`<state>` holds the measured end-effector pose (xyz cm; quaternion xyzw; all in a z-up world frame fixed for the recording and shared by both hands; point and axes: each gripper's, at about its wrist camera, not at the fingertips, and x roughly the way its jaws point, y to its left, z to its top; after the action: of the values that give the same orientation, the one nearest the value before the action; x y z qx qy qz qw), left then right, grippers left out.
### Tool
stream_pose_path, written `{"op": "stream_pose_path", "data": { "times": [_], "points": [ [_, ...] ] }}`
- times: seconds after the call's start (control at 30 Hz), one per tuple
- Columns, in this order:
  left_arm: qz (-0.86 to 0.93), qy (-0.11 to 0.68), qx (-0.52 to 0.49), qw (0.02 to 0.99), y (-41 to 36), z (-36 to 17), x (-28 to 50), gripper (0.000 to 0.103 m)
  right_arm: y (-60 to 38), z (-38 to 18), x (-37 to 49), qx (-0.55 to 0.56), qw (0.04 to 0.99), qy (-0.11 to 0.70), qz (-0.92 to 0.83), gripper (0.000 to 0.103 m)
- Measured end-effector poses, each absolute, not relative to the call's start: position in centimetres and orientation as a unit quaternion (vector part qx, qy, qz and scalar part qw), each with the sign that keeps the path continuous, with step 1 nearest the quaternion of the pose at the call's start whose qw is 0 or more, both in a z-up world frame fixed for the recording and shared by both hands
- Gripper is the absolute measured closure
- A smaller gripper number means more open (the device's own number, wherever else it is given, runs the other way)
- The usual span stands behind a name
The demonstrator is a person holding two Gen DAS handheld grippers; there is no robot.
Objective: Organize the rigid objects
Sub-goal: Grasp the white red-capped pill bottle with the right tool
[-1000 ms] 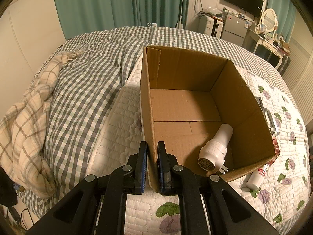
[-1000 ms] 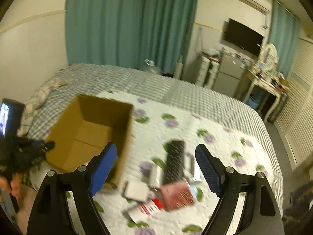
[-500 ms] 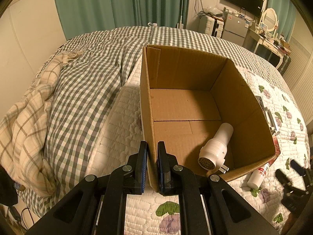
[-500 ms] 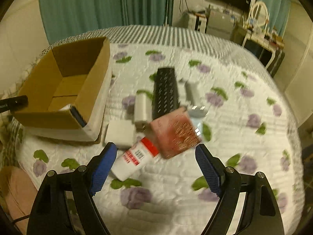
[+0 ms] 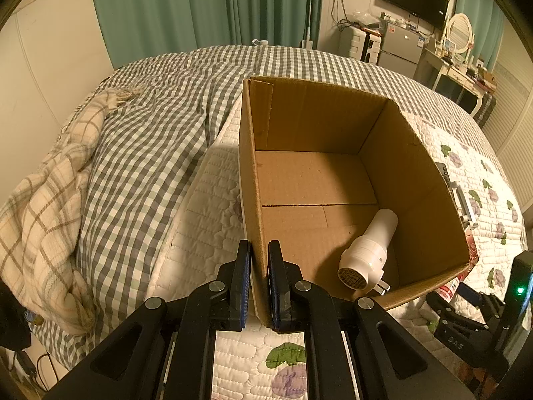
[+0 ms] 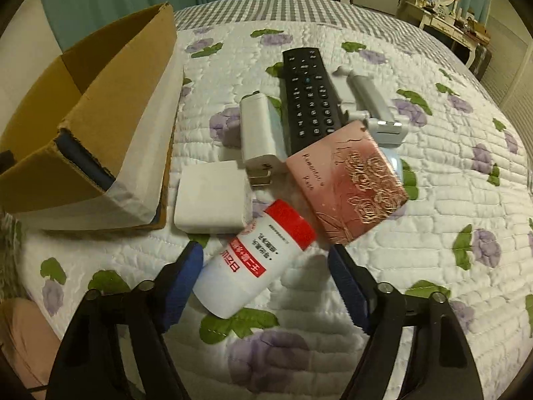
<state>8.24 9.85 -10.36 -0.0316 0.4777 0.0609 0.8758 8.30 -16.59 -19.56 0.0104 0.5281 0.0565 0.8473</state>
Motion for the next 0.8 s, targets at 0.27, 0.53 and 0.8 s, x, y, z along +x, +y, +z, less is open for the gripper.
{"op": "stream_pose_path", "data": {
  "times": [0.27, 0.53, 0.8],
  "points": [
    [0.061, 0.478, -0.031, 0.876, 9.8, -10.4, 8.2, 0.094, -15.9, -20.8, 9.3, 0.01, 0.838, 0.543, 0.056, 0.033],
    [0.06, 0.478, -0.032, 0.875, 10.1, -10.3, 8.0, 0.094, -16.2, -20.3, 8.6, 0.003, 0.841, 0.538, 0.057, 0.054],
    [0.06, 0.478, -0.031, 0.876, 10.2, -10.3, 7.9, 0.094, -17.3, -17.5, 7.3, 0.0, 0.858, 0.509, 0.063, 0.065]
  ]
}}
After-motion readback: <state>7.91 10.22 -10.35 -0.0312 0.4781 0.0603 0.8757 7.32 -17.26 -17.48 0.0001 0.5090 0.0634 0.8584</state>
